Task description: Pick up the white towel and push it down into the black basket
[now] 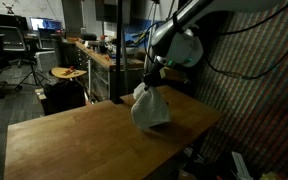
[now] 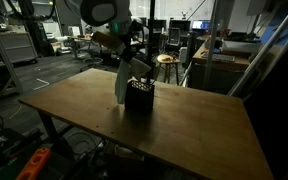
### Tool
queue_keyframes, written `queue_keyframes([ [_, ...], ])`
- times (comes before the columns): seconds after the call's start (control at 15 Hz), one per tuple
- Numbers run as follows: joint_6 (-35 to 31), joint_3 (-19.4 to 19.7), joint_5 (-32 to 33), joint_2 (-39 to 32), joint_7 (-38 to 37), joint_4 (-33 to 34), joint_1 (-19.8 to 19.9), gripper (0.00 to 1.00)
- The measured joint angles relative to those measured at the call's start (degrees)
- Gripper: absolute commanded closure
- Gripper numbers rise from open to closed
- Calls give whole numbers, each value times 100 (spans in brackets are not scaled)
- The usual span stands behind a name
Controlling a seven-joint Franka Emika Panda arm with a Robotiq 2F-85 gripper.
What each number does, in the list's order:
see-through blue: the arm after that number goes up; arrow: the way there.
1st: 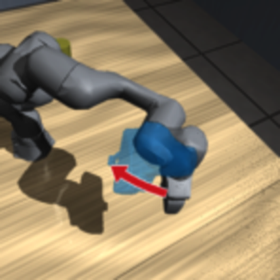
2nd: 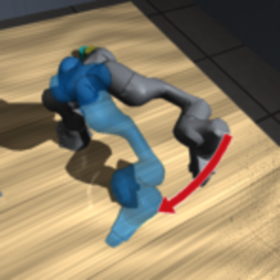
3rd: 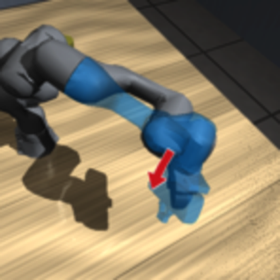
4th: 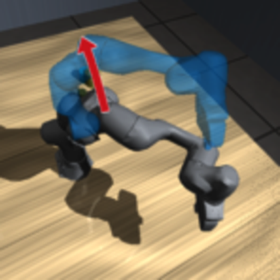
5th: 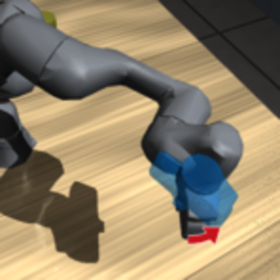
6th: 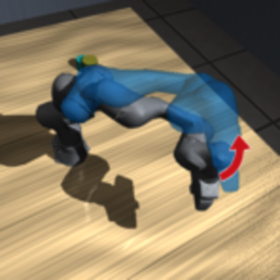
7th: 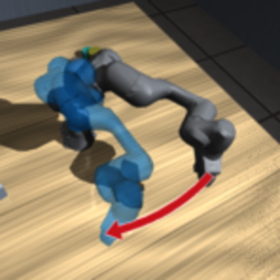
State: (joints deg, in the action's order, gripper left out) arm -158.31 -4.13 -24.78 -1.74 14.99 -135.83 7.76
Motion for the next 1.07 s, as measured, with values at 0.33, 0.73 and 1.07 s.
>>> queue_keyframes([
  [0.33,-36,406,-2,137,221,-37,181,97],
  [0.73,-333,378,-3,129,321,-215,176,97],
  [1.07,-687,337,-198,16,786,-353,172,97],
])
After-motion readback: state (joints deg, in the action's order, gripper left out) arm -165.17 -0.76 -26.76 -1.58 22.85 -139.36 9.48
